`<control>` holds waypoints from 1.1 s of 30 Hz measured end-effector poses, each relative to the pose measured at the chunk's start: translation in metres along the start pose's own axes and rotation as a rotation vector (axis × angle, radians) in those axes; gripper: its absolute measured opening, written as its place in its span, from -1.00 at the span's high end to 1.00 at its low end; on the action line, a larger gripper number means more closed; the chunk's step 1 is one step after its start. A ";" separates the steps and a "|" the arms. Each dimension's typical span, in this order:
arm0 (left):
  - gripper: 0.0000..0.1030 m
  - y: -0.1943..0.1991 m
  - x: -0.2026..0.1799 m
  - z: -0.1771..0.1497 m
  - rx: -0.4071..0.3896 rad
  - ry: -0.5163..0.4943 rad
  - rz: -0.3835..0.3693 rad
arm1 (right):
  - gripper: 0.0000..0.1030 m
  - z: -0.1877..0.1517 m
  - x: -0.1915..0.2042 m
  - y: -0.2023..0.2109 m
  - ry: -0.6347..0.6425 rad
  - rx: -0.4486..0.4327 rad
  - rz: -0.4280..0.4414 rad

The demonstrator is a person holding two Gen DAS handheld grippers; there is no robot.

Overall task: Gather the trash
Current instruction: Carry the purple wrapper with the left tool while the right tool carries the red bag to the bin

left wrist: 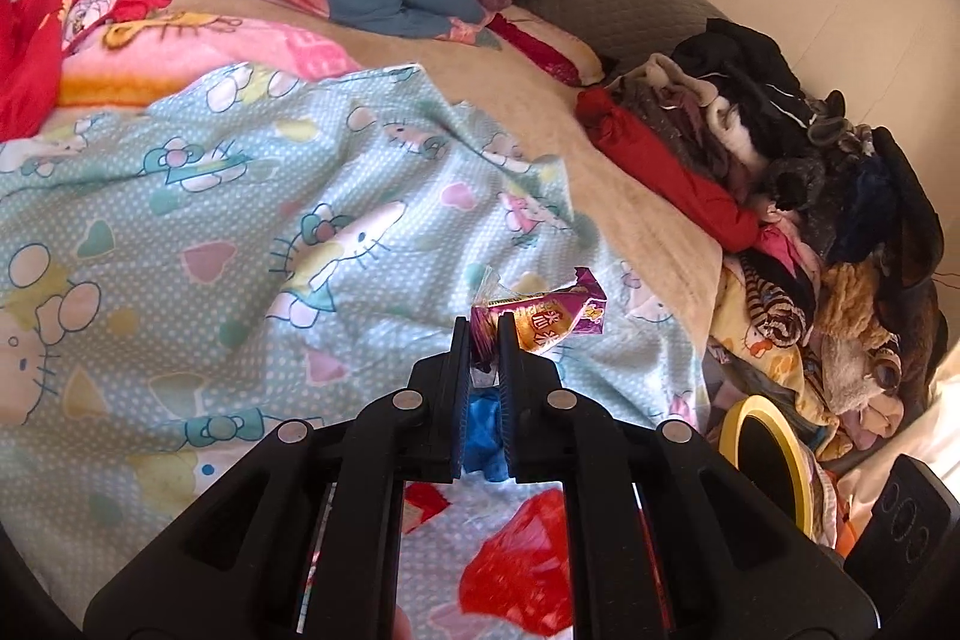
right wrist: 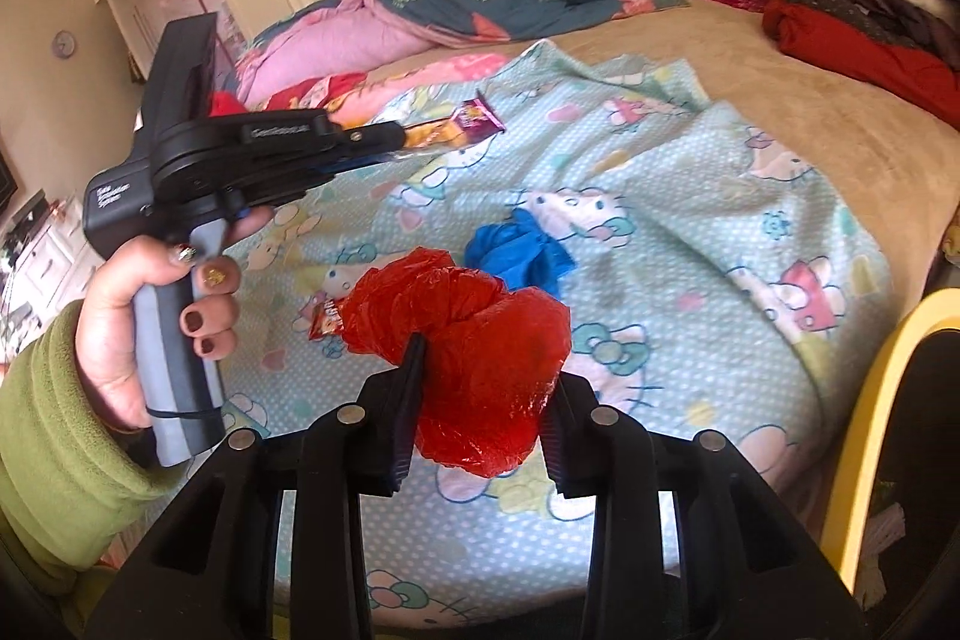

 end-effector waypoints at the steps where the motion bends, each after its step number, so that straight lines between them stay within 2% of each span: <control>1: 0.91 0.001 -0.001 0.000 -0.002 -0.002 -0.003 | 0.37 0.000 -0.003 0.003 -0.005 -0.006 -0.002; 17: 0.91 0.018 -0.038 -0.003 -0.038 -0.069 -0.026 | 0.38 0.010 -0.050 0.055 -0.105 -0.145 -0.051; 33: 0.91 0.023 -0.076 -0.015 -0.046 -0.162 -0.042 | 0.38 0.005 -0.085 0.097 -0.187 -0.243 -0.092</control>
Point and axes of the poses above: each gripper's, at about its wrist camera, not at the fingertips, and y roughly against the way its jaws point, x to its left, z to its top, the point moved 3 cm from there along -y, roughly the way its jaws point, and after that the axes turned 5 degrees about x, right-handed, at the moved point
